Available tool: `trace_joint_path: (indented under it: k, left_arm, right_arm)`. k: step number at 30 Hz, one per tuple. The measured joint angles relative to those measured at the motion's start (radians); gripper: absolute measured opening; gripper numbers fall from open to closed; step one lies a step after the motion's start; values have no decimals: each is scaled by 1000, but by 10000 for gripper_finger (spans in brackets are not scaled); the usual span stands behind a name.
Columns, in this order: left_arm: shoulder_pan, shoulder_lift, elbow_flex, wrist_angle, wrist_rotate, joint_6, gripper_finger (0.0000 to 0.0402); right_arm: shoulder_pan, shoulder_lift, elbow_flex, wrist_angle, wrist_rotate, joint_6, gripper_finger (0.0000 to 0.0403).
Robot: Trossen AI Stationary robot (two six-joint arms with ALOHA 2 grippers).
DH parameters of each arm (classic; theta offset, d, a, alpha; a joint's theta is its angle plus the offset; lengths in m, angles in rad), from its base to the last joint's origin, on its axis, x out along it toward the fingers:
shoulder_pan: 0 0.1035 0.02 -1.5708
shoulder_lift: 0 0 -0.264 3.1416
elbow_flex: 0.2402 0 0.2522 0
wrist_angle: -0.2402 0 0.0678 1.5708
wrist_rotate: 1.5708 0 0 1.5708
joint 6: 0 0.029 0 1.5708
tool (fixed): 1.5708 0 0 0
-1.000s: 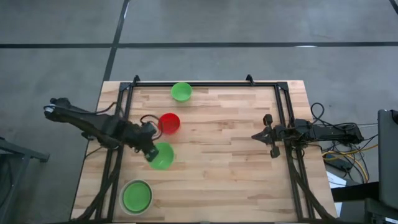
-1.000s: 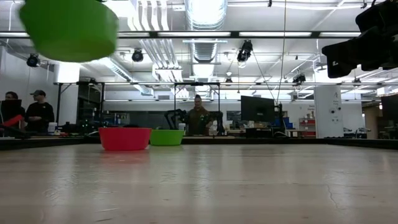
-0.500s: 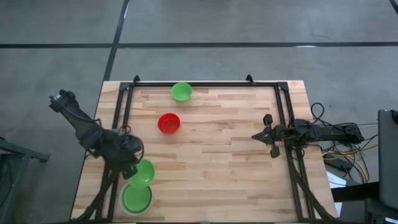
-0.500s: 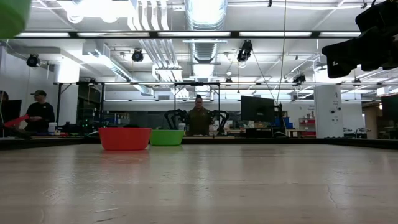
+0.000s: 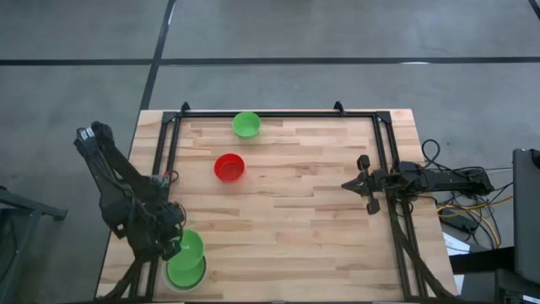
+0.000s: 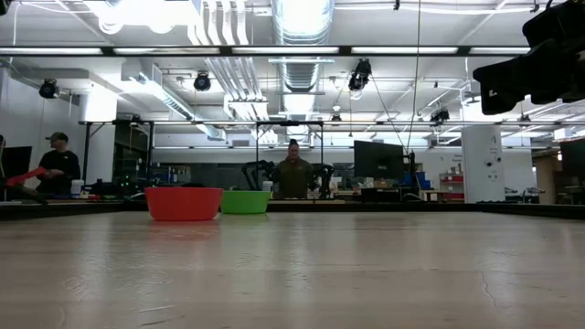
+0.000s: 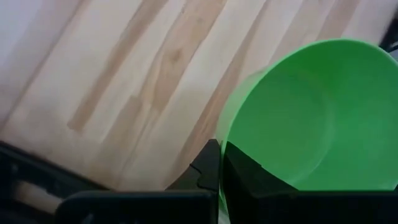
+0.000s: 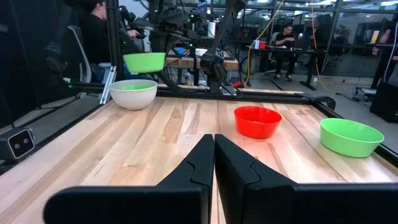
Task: Nest bowls inside each other
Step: Stack the bottom green bowl on top of the green bowl
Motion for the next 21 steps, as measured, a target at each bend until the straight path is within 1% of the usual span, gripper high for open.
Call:
trace_joint_path:
  k: [4,8,21]
  left_arm:
    - [-19,50,0,4,52,-39,5]
    - [-36,92,0,25,75,-57,8]
    - [-101,186,0,69,96,-137,9]
  right_arm:
    - [0,0,0,0,0,0,8]
    - [0,0,0,0,0,0,9]
    - [0,0,0,0,0,0,9]
